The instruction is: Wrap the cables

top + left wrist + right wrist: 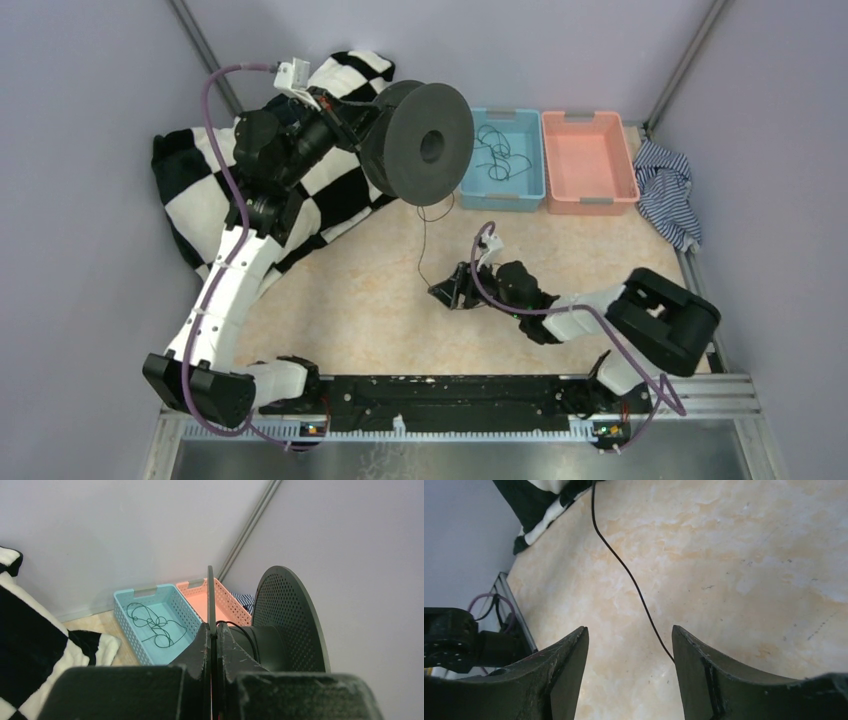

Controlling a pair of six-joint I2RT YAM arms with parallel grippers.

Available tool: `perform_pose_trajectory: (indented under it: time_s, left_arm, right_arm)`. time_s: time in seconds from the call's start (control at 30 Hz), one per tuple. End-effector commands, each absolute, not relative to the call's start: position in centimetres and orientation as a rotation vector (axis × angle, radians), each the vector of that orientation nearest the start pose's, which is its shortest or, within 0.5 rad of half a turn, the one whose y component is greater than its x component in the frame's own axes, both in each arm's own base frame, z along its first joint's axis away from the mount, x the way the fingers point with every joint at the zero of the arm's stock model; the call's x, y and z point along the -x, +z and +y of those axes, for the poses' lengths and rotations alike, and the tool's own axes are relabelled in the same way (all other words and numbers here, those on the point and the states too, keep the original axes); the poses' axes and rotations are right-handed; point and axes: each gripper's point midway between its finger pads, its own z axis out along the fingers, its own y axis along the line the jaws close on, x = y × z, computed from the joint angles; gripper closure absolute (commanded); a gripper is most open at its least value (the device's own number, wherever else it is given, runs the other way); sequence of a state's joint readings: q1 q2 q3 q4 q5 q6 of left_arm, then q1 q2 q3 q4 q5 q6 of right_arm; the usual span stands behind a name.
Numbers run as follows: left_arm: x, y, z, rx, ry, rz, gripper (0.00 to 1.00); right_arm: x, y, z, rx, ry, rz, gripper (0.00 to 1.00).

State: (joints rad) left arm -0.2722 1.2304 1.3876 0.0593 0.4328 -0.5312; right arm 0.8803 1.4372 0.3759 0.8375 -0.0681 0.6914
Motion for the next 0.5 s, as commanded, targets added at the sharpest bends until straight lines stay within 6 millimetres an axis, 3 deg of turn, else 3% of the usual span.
perform_pose_trajectory:
  time_s: [0.0, 0.37, 0.4, 0.47]
  left_arm:
    - [-32.4, 53.8, -18.4, -0.216, -0.959, 1.243, 1.0]
    - [-31.7, 55.0, -18.1, -0.206, -0.962, 1.224, 1.0]
    - [-31.7, 55.1, -18.0, -0.201, -0.959, 1.221, 1.0]
    - [-31.9, 55.1, -17.8, -0.183, -0.945, 1.225, 1.0]
  right_arm:
    - [-23.0, 13.8, 36.2, 0.322, 1.185, 1.719, 0.37]
    - [-24.8, 9.6, 38.4, 0.316, 1.154, 1.79, 0.43]
    - [-24.7, 9.3, 38.5, 0.32, 1.159, 1.796, 0.47]
    - [-24.4, 8.9, 38.6, 0.327, 1.178, 1.804, 0.67]
